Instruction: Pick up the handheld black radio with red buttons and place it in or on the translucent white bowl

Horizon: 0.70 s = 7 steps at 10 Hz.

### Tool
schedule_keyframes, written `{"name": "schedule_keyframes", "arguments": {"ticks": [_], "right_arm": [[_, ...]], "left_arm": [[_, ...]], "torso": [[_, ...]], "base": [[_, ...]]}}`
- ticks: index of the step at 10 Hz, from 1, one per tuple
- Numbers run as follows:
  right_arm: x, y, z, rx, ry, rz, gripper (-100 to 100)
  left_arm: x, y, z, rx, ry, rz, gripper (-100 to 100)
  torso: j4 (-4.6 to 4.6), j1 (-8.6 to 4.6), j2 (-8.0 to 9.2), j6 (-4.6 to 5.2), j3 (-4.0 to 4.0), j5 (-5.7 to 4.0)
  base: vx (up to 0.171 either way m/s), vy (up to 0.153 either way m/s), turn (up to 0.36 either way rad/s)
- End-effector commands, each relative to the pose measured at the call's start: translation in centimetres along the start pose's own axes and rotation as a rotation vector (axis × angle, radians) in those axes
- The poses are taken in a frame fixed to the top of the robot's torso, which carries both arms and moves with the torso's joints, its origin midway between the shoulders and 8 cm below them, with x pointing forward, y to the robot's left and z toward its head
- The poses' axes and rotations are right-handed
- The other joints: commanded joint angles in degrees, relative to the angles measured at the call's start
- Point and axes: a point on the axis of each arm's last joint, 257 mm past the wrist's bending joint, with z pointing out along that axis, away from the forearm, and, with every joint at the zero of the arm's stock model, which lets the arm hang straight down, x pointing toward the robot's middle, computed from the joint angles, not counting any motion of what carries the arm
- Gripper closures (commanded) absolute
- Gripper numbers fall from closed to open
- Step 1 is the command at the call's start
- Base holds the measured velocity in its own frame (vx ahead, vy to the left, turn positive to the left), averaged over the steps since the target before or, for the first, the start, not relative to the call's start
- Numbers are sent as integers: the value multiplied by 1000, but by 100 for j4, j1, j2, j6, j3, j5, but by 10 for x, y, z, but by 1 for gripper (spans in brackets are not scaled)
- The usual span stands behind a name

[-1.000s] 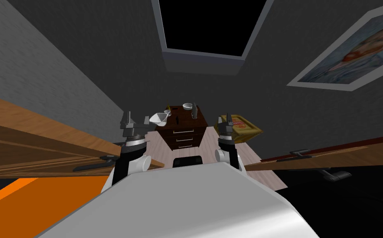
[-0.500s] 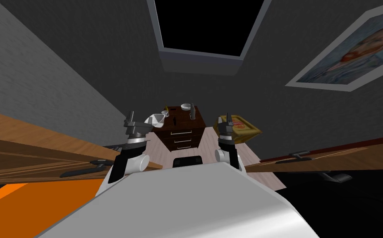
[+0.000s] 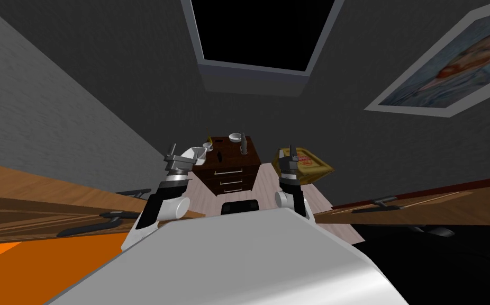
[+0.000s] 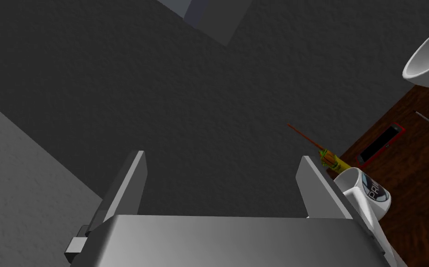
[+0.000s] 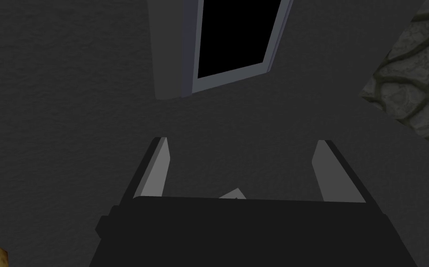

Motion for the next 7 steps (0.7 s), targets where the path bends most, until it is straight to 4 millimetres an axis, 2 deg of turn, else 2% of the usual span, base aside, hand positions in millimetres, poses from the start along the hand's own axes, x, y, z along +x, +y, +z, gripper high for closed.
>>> {"name": "schedule_keyframes", "arguments": {"ticks": [1, 7], "right_arm": [[0, 0, 0, 0, 0, 0, 0], [0, 0, 0, 0, 0, 0, 0]], "left_arm": [[-10, 11, 2, -45, -21, -70, -100], [-37, 39, 4, -157, -100, -278, -100]], "torso": [[0, 0, 0, 0, 0, 0], [0, -2, 3, -1, 1, -1]], "base": [[48, -68, -13], [40, -60, -5]]}}
